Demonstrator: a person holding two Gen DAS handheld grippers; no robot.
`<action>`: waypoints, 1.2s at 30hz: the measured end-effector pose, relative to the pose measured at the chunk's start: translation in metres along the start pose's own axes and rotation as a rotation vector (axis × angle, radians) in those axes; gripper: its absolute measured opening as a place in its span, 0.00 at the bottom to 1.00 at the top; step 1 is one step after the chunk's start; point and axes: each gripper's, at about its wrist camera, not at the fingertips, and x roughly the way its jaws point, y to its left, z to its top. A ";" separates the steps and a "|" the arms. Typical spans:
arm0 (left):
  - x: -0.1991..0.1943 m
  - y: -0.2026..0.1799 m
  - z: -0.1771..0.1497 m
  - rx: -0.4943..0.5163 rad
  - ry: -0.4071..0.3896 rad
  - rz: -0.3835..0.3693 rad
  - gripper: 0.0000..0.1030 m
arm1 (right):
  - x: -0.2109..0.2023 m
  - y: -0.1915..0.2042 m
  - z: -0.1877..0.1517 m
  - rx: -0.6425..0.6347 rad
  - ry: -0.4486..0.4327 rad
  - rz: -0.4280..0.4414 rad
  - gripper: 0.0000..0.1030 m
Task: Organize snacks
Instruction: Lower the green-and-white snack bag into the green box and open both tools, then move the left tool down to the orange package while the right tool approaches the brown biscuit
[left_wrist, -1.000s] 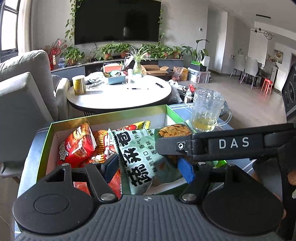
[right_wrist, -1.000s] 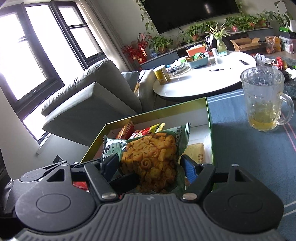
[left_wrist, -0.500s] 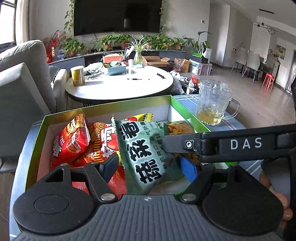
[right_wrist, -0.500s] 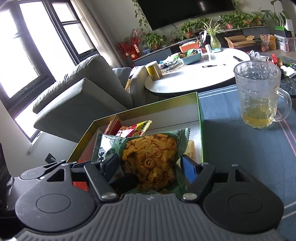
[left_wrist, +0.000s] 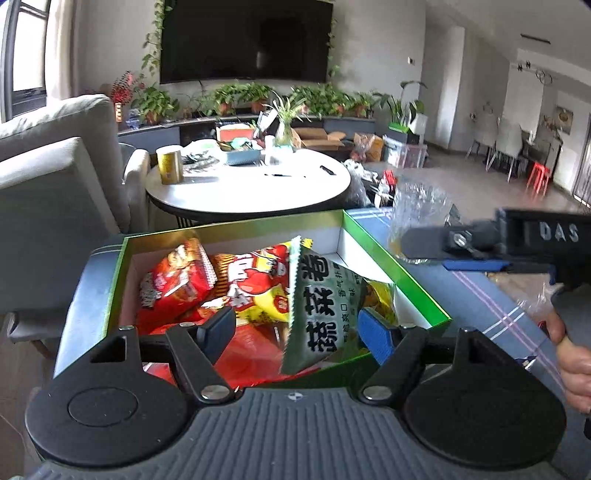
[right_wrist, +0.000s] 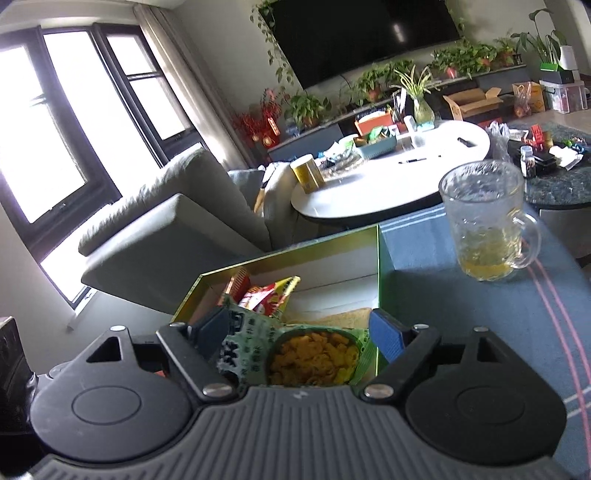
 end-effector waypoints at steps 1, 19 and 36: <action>-0.006 0.002 -0.002 -0.007 -0.004 0.003 0.69 | -0.004 0.001 -0.001 -0.005 -0.001 0.002 0.65; -0.082 -0.001 -0.033 -0.063 -0.066 0.034 0.74 | -0.049 0.038 -0.035 -0.060 0.009 -0.004 0.65; -0.112 -0.008 -0.061 -0.059 -0.050 0.035 0.78 | -0.074 0.057 -0.078 -0.052 0.045 -0.044 0.65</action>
